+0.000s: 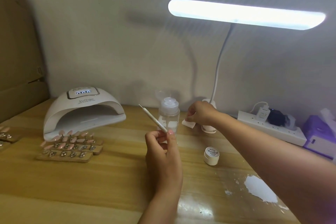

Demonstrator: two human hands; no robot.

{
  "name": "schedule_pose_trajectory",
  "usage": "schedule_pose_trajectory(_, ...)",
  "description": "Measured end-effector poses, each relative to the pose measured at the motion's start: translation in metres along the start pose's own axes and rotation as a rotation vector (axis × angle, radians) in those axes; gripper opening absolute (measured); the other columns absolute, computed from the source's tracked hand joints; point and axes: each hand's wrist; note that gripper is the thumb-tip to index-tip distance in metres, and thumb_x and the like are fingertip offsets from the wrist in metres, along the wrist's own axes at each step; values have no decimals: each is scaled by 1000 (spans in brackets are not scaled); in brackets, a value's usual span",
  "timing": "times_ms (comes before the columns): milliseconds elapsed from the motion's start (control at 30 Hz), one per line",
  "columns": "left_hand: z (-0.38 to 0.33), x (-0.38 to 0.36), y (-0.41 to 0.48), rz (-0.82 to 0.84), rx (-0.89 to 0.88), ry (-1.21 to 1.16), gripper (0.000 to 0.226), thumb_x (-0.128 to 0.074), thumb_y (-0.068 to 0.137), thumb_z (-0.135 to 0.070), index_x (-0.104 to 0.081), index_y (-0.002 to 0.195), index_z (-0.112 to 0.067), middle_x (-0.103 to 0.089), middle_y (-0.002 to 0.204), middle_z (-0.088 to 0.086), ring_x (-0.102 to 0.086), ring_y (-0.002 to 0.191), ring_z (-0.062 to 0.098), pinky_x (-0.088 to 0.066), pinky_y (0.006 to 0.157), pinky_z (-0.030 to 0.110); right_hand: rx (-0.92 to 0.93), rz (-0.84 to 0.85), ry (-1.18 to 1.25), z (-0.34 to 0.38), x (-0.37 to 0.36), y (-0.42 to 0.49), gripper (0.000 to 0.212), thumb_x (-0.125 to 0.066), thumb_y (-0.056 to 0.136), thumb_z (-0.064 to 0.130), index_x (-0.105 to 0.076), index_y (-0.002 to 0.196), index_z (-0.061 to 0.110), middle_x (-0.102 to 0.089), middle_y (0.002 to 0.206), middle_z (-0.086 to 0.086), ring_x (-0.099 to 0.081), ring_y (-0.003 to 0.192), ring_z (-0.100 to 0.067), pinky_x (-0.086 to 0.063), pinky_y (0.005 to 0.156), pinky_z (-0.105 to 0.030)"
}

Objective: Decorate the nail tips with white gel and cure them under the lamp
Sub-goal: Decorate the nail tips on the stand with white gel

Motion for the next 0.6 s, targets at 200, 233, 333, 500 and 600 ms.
schedule_pose_trajectory(200,0,-1,0,1,14,-1,14,-61,93,-32,-50,86,-29,-65,84,-10,-59,72,-3,-40,60,15,171,-333,-257,0,-5,-11,20,-42,105,22,-52,109,4,-66,99,-19,-60,87,-40,-42,65,-40)
schedule_pose_trajectory(233,0,-1,0,2,14,-2,14,-61,93,-32,-50,86,-29,-66,84,-10,-59,72,-3,-40,60,14,182,-387,-309,1,-5,-12,19,-39,105,19,-49,112,5,-66,98,-19,-57,80,-40,-37,61,-39)
schedule_pose_trajectory(333,0,0,0,4,9,3,14,-61,93,-32,-50,85,-30,-66,83,-9,-59,71,-4,-40,57,9,167,-433,-336,2,-1,-17,27,-42,101,7,-43,128,7,-68,106,-15,-58,83,-39,-34,62,-37)
schedule_pose_trajectory(500,-1,0,-2,6,17,-1,13,-62,94,-30,-52,85,-30,-67,82,-10,-60,72,-6,-41,58,6,155,-678,117,11,21,-36,31,-54,93,7,-59,124,8,-69,106,-14,-61,94,-40,-44,71,-39)
schedule_pose_trajectory(600,-2,-1,-2,-2,29,-7,16,-62,95,-24,-52,83,-29,-67,79,-13,-61,69,-10,-40,57,5,429,-872,217,36,31,-55,7,-65,90,8,-67,96,7,-67,90,-7,-57,85,-31,-43,67,-37)
Point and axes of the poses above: each hand's wrist, its own y-axis towards the middle knuckle, its own x-axis out of the back of the hand, z = x × y
